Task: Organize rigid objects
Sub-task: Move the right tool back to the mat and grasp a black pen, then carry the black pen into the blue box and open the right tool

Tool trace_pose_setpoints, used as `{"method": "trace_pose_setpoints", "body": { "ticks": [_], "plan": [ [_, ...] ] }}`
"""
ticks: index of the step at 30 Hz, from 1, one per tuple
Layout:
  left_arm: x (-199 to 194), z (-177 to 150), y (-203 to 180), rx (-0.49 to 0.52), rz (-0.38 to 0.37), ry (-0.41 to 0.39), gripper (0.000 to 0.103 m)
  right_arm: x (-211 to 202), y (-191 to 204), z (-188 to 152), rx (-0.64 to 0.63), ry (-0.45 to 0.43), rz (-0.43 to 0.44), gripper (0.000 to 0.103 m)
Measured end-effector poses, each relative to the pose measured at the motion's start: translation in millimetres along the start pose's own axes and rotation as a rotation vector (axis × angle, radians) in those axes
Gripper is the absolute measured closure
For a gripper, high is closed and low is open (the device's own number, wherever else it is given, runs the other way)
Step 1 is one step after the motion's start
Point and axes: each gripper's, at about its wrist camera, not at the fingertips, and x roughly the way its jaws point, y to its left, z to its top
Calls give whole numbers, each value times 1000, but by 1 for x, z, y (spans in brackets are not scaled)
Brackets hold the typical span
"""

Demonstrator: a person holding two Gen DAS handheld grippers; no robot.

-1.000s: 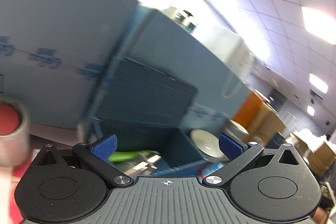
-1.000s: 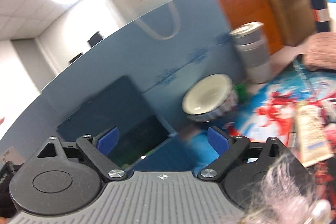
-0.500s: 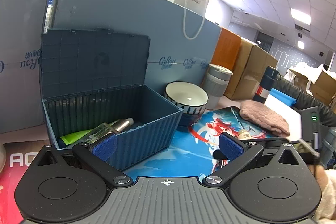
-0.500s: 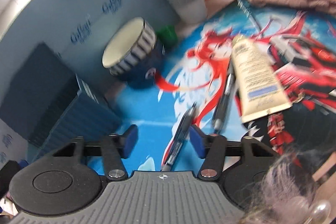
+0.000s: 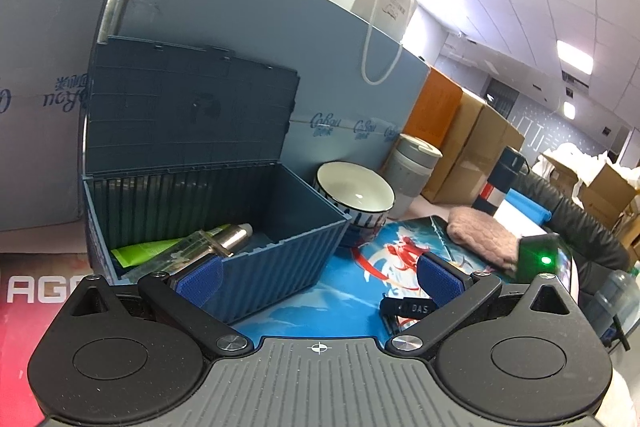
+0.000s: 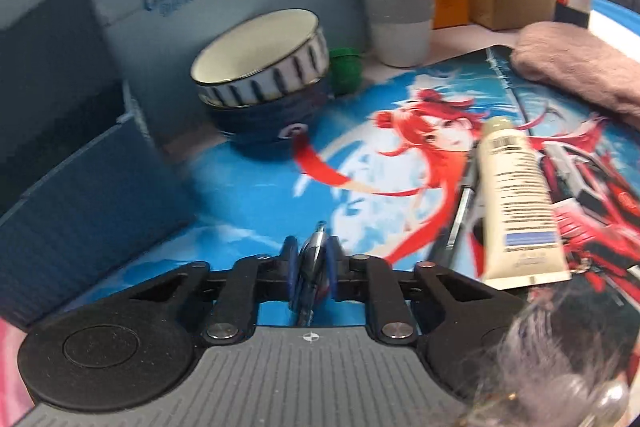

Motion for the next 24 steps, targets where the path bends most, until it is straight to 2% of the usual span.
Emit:
{"method": "trace_pose_setpoints", "body": {
  "ticks": [7,14,18,24],
  "plan": [
    [-10,5,18,-60,10,-32,0,-44,9,-5,12,-91,151,93],
    [-19,11,37,-129,18,-70,0,-106,26,5,11,-286,266,93],
    [-27,15,51,-175,37,-102,0,-123,42,23,32,-382,321,93],
    [-34,17,69,-235,57,-127,0,-126,79,49,12,-456,391,93]
  ]
}}
